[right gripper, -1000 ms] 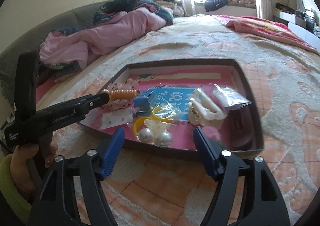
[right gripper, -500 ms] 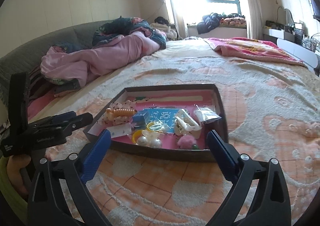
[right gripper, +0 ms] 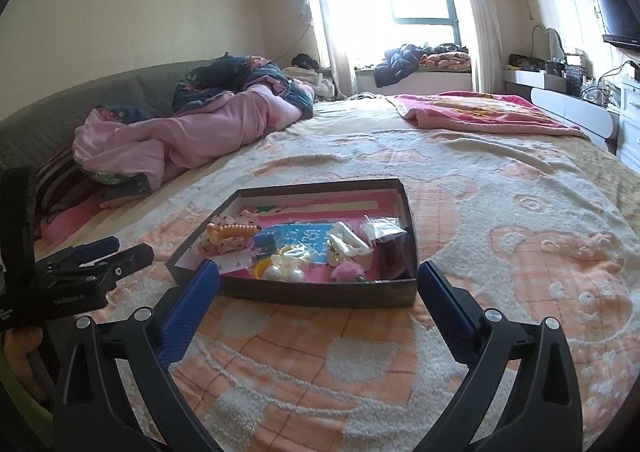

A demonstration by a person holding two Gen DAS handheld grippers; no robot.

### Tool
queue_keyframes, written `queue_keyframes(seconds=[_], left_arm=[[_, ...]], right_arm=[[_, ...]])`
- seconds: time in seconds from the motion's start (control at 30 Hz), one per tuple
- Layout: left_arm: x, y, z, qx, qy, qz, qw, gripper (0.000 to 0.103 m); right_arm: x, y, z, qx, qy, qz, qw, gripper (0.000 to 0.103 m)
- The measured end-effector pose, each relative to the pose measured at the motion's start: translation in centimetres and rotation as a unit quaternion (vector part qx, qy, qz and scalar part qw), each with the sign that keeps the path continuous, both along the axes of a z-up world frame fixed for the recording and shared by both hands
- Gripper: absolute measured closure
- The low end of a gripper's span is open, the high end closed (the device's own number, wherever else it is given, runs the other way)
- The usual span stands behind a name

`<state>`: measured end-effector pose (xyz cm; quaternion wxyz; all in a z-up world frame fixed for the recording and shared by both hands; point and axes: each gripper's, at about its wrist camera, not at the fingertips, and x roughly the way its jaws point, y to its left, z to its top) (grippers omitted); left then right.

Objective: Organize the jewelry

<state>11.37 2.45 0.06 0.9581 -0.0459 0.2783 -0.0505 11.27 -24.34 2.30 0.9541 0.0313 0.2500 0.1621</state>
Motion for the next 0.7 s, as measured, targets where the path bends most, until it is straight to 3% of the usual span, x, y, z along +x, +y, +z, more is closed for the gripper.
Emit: queue_keyframes(seconds=[0.7], left_arm=[[-3.5,-1.3,-0.9,0.012,-0.026,0.001,0.9996,0.011]], right_arm=[[-4.5,-1.1,-0.3,-0.019,-0.075,-0.034,0.996,0.007]])
